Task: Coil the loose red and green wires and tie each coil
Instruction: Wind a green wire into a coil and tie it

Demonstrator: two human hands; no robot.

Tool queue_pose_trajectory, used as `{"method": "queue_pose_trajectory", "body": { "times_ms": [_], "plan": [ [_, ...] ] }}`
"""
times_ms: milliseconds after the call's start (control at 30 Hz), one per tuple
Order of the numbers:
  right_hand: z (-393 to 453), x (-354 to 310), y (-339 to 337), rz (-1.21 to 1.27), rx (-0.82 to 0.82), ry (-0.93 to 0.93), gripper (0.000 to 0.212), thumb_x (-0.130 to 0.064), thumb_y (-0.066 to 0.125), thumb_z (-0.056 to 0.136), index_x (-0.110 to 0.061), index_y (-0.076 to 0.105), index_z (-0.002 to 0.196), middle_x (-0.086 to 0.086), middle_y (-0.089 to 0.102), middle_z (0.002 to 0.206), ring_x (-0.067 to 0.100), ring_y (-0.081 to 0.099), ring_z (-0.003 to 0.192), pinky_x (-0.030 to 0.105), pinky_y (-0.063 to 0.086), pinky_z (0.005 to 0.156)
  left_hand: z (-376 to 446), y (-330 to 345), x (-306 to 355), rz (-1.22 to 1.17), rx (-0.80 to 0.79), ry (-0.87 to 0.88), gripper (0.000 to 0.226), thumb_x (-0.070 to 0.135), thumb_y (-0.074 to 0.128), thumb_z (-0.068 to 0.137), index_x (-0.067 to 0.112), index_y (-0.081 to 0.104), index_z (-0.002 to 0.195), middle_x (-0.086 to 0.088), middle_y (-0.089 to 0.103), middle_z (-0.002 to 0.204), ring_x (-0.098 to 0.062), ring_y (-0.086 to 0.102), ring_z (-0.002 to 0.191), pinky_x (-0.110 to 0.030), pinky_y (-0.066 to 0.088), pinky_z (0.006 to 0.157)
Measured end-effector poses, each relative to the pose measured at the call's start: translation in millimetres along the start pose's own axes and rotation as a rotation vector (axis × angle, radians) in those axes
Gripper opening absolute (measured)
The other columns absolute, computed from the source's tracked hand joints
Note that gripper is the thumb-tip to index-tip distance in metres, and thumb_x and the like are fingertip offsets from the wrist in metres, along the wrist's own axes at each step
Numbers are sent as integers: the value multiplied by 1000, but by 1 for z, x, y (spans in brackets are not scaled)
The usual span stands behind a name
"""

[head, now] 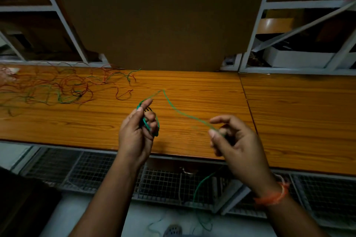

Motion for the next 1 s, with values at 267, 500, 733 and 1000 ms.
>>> {"method": "queue_pose_trajectory", "body": {
  "times_ms": [267, 500, 733, 1000],
  "plan": [
    [4, 35, 15, -361, -298, 177, 59, -8, 70, 80, -36, 54, 129, -17, 64, 119, -18, 56, 101, 9, 46, 84, -18, 23, 16, 231, -272, -195, 19, 17, 41, 104, 7, 57, 99, 7, 29, 53, -2, 23, 38, -15, 17, 38],
    [19, 11, 48, 411, -322, 248, 58, -13, 73, 82, -16, 50, 135, 6, 71, 119, 15, 65, 115, 26, 51, 91, -25, 64, 23, 343, -430, -298, 24, 21, 44, 103, 5, 61, 104, 7, 29, 53, -2, 21, 39, -17, 14, 41],
    [17, 21, 54, 456, -123, 258, 7, -6, 61, 99, -11, 62, 103, -3, 60, 70, 12, 57, 53, 22, 46, 51, -16, 68, 49, 47, -462, -418, 37, 33, 37, 105, 12, 66, 95, 11, 20, 57, -2, 13, 48, -17, 11, 43],
    [39, 30, 4, 18, 293, -9, 11, -16, 63, 99, -22, 69, 92, -8, 67, 81, -1, 59, 72, 20, 47, 66, -21, 52, 64, -144, -585, -307, 32, 29, 30, 109, 16, 59, 104, 10, 23, 57, -3, 19, 47, -17, 16, 46]
  ]
}}
Point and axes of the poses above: each hand's wrist, its own z-axis towards the middle knuckle, its own y-axis out of the palm, x = y × z, the point moved 4 cm from there along z, towards the middle knuckle
